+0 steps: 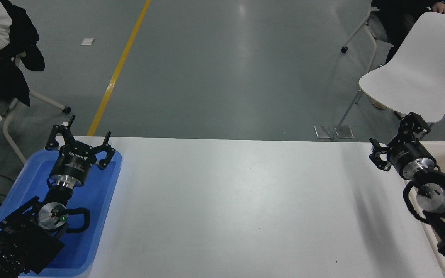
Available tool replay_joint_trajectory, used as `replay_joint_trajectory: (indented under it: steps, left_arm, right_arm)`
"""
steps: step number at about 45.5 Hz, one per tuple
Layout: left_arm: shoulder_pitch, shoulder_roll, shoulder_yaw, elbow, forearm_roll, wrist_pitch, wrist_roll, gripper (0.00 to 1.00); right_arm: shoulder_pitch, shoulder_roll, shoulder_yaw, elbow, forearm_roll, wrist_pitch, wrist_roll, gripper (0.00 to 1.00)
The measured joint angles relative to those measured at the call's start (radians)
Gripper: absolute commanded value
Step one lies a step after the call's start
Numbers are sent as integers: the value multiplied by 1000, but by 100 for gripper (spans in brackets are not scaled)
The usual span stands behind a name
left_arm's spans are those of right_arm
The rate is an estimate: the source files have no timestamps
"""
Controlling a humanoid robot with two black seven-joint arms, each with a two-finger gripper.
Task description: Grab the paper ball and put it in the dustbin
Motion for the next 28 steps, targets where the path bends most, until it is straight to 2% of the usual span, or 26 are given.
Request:
replay_joint_trajectory:
  steps: [7,11,18,28]
  left_arm:
    - [-1,0,0,0,1,0,0,100]
    - [-1,0,0,0,1,0,0,100]
    - [-1,0,0,0,1,0,0,100]
    - [-1,0,0,0,1,0,0,100]
  right_arm:
    - [-37,60,24,40,-38,3,85,100]
    - [-54,83,31,54,-54,-6,112,100]
    - [-71,107,38,69,-72,-39,143,100]
    - [-82,124,31,78,-83,-54,162,100]
